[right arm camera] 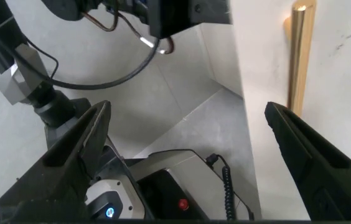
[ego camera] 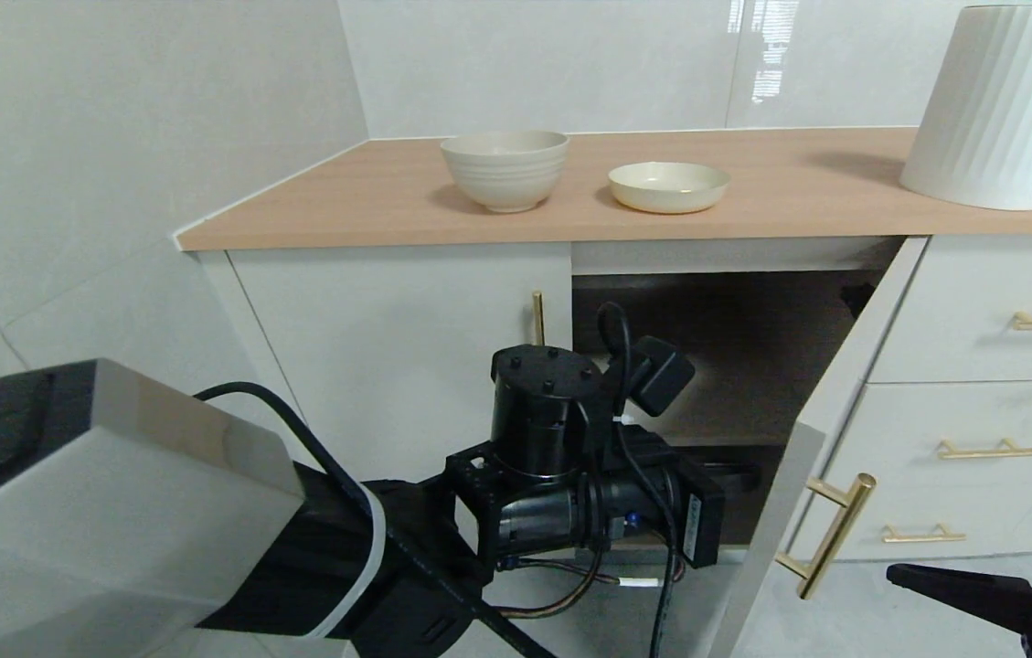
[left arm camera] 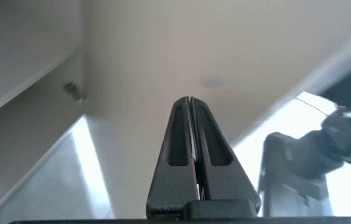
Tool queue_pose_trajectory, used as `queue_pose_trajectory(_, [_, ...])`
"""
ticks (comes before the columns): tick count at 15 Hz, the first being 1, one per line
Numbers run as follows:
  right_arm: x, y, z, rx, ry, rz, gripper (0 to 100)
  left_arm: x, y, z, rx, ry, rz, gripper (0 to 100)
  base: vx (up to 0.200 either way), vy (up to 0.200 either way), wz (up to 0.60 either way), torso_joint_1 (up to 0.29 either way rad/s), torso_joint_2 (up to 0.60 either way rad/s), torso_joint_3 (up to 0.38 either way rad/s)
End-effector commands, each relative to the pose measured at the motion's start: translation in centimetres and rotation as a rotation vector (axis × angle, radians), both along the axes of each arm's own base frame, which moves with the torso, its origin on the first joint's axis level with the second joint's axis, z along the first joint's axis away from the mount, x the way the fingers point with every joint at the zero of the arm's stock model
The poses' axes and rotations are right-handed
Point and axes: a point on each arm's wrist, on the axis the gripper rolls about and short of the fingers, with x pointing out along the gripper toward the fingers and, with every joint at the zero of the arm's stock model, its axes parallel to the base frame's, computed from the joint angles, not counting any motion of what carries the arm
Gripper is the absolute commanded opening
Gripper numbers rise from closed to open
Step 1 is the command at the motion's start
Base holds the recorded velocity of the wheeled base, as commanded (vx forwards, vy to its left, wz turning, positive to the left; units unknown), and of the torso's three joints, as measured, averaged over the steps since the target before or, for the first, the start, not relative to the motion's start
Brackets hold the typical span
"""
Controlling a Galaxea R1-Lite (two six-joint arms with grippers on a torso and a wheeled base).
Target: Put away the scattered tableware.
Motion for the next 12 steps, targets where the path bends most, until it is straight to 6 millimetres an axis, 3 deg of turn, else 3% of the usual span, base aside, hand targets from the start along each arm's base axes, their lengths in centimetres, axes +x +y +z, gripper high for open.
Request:
queue_pose_trajectory(1, [-0.1, 0.0, 0.1, 0.005, -0.01, 0.001, 100, 0.0, -0.4, -0.6, 0.012, 0.009, -0.002, 0, 0.0, 0.0, 0.0, 0.0, 0.0, 0.0])
queue_pose_trajectory(9, [-1.2, -0.5, 1.7, 0.019, -0.042, 0.004, 100, 0.5, -1.0, -0.9, 0.009, 0.004, 0.007, 0, 0.0, 0.0, 0.0, 0.0, 0.0, 0.0])
queue_pose_trajectory(11, [-1.7, -0.7, 2.4, 0.021, -0.048, 0.004, 100, 0.9, -1.5, -0.3, 0.006, 0.001, 0.007, 0, -0.2, 0.0, 0.0, 0.007, 0.0, 0.0])
queue_pose_trajectory(12, [-2.4, -0.9, 3.1, 0.027, -0.059, 0.018, 100, 0.2, -2.7, 0.1, 0.012, 0.006, -0.024, 0, -0.2, 0.0, 0.0, 0.007, 0.01, 0.002])
